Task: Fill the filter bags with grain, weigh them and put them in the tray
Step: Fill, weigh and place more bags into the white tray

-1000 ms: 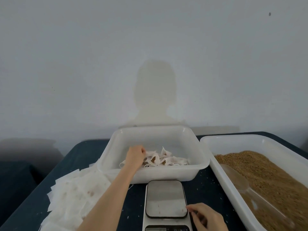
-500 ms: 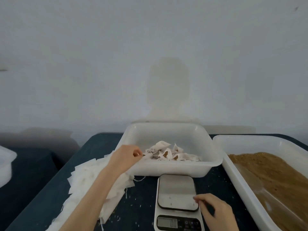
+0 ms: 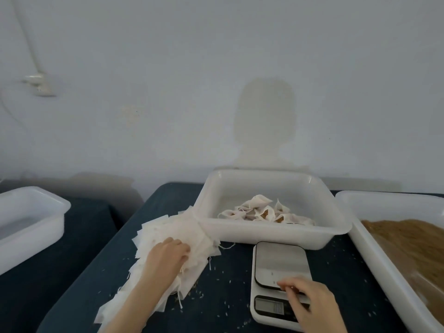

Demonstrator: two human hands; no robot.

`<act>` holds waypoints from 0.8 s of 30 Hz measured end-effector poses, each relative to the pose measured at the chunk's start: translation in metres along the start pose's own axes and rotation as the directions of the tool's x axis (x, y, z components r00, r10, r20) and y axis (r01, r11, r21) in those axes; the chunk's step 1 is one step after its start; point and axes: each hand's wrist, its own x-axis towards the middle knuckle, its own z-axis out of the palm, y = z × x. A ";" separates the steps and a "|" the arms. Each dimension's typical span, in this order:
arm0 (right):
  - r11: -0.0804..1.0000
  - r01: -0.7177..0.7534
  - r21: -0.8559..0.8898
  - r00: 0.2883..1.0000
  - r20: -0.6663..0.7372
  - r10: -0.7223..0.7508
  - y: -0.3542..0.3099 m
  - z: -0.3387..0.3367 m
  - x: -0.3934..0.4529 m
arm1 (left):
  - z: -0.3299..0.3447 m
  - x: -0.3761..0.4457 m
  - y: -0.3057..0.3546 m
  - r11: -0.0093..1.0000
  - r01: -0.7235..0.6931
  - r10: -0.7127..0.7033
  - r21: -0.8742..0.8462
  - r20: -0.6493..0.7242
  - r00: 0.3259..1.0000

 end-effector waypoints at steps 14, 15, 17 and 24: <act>0.997 0.067 -0.025 0.994 -0.090 -0.069 -0.002 -0.005 0.002 | -0.019 0.008 0.016 0.983 -0.134 0.168 0.126 -0.325 0.931; 0.998 0.057 -0.002 0.994 -0.098 -0.057 -0.003 -0.004 0.003 | -0.023 0.006 0.020 0.988 -0.134 0.157 0.082 -0.423 0.893; 0.998 -0.013 0.057 0.997 -0.074 0.017 -0.011 -0.003 0.008 | -0.034 0.002 0.034 0.990 -0.131 0.077 -0.054 -0.569 0.819; 0.910 -0.232 0.344 0.972 0.099 0.211 -0.051 -0.002 0.058 | -0.044 0.001 0.118 0.861 -0.095 -0.152 -0.499 -0.432 0.889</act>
